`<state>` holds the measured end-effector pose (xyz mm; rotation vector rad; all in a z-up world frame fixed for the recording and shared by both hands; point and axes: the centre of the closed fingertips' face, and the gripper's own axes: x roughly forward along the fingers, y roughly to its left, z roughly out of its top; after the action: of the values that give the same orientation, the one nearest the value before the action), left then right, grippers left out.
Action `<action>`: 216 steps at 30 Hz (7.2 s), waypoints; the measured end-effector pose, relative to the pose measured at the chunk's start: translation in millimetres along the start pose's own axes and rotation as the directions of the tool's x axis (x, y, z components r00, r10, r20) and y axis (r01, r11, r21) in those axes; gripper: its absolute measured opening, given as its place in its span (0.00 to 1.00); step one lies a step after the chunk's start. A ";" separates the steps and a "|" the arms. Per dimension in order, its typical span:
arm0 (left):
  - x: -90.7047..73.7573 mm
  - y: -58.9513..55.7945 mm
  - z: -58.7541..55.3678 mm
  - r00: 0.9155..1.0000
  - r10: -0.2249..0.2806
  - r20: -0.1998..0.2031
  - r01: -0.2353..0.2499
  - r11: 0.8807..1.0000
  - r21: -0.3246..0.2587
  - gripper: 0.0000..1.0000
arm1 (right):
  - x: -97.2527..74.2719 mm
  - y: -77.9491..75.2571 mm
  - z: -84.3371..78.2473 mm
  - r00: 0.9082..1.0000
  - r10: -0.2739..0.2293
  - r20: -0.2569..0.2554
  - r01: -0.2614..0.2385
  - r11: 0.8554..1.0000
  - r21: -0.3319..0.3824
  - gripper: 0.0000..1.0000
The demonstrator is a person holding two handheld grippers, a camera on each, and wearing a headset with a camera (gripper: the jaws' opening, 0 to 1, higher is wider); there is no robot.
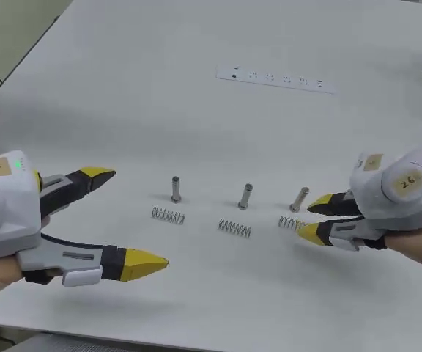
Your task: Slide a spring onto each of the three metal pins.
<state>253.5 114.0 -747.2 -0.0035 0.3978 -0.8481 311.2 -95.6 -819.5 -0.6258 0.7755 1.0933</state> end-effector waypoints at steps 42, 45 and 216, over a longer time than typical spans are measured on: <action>-3.5 2.3 -4.7 1.000 0.007 -0.006 -0.007 1.000 -0.007 0.98 | 29.8 -3.4 -24.3 0.973 0.117 -0.199 -0.133 0.989 -0.067 0.12; -2.6 0.8 -5.3 1.000 0.003 -0.009 -0.003 1.000 -0.007 0.98 | 29.5 -3.2 -27.0 0.970 0.113 -0.214 -0.134 0.987 -0.087 0.09; 97.0 -111.5 8.5 0.863 -0.496 -0.097 0.505 0.855 0.119 0.02 | -50.5 93.8 79.2 0.967 0.256 -0.020 -0.246 0.900 -0.359 0.07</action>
<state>232.6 -32.3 -754.6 0.0530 0.4017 -1.3977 229.2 -29.3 -738.8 -0.8327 0.6471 1.4991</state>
